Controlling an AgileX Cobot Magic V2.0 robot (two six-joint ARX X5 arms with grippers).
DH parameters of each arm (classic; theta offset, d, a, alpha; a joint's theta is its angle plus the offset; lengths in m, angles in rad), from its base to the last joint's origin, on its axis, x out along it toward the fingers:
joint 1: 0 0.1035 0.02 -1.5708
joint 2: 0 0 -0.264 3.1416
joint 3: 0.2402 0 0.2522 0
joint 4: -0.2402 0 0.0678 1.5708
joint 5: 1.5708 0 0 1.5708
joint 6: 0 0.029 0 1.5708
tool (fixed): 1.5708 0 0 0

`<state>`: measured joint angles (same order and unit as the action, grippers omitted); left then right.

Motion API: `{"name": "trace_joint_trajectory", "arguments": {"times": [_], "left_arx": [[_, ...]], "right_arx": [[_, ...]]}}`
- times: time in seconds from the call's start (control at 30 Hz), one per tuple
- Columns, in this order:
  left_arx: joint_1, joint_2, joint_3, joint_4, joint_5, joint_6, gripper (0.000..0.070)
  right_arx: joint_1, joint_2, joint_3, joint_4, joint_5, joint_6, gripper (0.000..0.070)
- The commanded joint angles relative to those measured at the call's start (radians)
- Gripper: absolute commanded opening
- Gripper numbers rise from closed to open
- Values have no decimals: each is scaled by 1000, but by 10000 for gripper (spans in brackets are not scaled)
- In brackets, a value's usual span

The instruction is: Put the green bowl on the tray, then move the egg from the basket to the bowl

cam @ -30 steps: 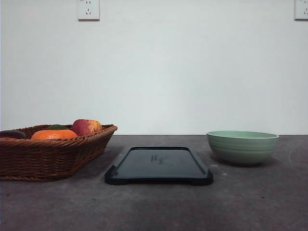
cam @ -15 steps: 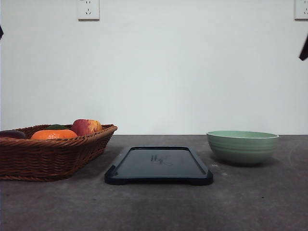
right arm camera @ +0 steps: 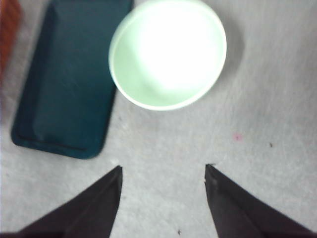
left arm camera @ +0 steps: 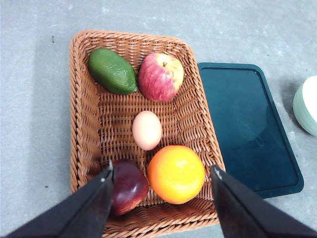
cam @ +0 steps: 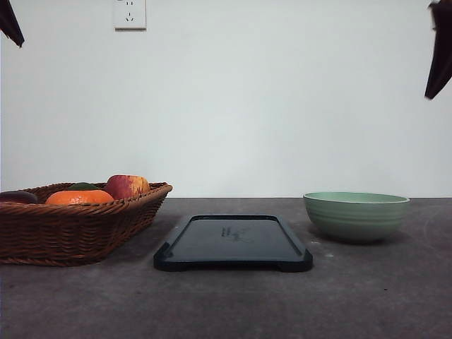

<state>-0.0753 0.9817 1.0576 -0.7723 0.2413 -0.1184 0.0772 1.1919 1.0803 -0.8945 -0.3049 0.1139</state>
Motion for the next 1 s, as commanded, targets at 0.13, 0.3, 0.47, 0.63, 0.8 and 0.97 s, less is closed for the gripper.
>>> {"name": "trace_joint_trajectory", "arguments": {"times": [0.13,0.3,0.47,0.63,0.8,0.97], "left_arx": [[-2,6,24,3,3,13,385],[-2,6,24,3,3,13,385],[-2,6,24,4,4,13,384],[-2,6,24,4,3,13,384],[-2,6,24,4,3,13,384],[-2,6,24,4,3,13,384]], "right_arx": [[-1,218,167,-50,85,-74,320],[-1,356,265,-45,102,-92,320],[-1,458,331,-16,123,-100,320],[-2,533,356,20,131,-103,320],[-1,593,356,56,141,-103,320],[-2,643,356,79,148,-103,319]]}}
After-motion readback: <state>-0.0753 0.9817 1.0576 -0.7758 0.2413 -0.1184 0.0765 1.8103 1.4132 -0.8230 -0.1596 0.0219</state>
